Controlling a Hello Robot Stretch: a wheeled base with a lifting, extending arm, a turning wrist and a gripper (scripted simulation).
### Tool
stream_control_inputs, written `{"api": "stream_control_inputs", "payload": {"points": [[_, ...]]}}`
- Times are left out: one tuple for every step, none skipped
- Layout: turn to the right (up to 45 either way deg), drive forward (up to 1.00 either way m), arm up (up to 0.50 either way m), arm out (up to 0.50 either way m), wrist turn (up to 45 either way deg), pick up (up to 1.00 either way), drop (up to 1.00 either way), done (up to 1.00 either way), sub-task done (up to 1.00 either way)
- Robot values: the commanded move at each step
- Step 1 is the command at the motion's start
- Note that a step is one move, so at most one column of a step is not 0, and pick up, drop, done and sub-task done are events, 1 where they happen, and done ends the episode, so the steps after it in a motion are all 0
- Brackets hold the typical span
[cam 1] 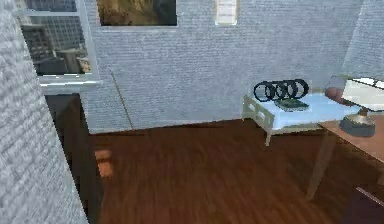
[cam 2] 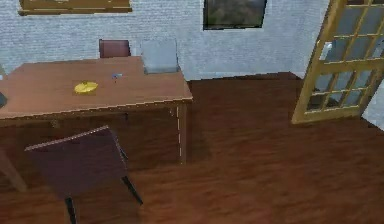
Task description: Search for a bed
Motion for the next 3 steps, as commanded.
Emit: {"api": "stream_control_inputs", "payload": {"points": [[0.0, 0.75, 0.0, 0.0, 0.0, 0.0, 0.0, 0.0, 0.0], [36.0, 0.0, 0.0, 0.0, 0.0, 0.0, 0.0, 0.0, 0.0], [0.0, 0.8, 0.0, 0.0, 0.0, 0.0, 0.0, 0.0, 0.0]]}}
